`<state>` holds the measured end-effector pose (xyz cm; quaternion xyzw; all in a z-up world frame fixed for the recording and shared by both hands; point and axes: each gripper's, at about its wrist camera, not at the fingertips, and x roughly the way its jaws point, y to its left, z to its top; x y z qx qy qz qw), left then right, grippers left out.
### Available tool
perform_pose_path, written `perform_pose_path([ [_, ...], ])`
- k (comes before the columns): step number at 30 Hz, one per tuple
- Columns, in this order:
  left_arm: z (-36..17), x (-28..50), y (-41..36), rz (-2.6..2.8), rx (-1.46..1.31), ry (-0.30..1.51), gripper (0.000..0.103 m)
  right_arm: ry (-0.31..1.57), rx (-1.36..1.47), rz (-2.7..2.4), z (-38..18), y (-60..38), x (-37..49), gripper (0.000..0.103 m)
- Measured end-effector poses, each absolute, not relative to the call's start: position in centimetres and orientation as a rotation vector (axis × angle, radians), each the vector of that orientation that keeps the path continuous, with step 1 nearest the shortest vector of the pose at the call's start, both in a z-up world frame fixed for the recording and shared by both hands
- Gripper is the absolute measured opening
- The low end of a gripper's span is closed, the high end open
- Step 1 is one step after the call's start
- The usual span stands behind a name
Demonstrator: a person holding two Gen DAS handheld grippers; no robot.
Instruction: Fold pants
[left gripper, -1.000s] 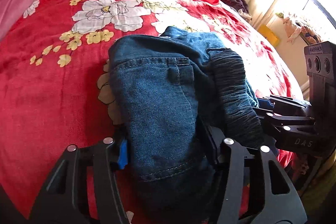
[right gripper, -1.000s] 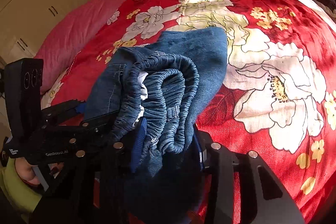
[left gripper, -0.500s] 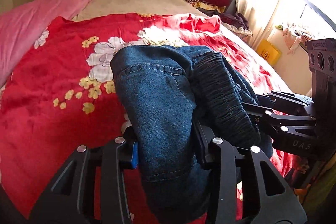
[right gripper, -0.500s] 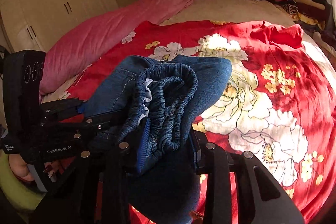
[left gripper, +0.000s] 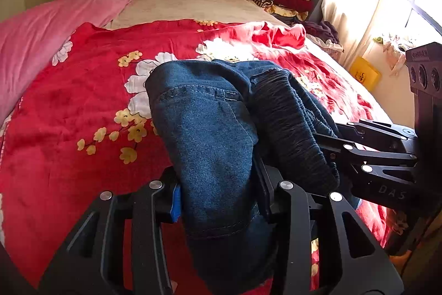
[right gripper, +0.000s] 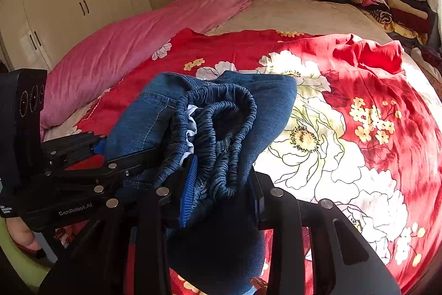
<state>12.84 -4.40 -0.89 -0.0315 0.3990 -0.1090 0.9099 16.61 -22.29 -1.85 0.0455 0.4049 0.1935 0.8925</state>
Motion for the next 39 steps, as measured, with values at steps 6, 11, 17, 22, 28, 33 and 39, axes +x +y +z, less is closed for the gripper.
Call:
perform_pose_path([
  [6,-3.4,13.5,-4.7,-0.181,-0.016,0.892,0.055,0.945,0.067,0.301,-4.9,-22.7,17.2,0.047],
  [11,-4.5,13.7,-4.1,-0.171,-0.025,0.917,0.064,0.961,0.105,0.270,-5.9,-23.9,17.1,0.064],
  [17,-4.8,13.7,-4.1,-0.173,-0.034,0.926,0.064,0.966,0.115,0.264,-6.2,-24.0,16.8,0.065],
  [22,-4.8,13.7,-4.1,-0.173,-0.035,0.924,0.064,0.963,0.123,0.262,-6.1,-24.2,16.8,0.068],
  [28,-4.2,13.5,-4.0,-0.170,-0.042,0.921,0.065,0.951,0.125,0.253,-5.5,-24.3,16.4,0.075],
  [33,-3.5,13.0,-3.9,-0.168,-0.050,0.910,0.066,0.932,0.142,0.244,-4.8,-24.9,16.0,0.076],
  [39,-2.6,12.7,-3.7,-0.154,-0.049,0.896,0.075,0.914,0.142,0.234,-3.8,-25.4,15.4,0.076],
])
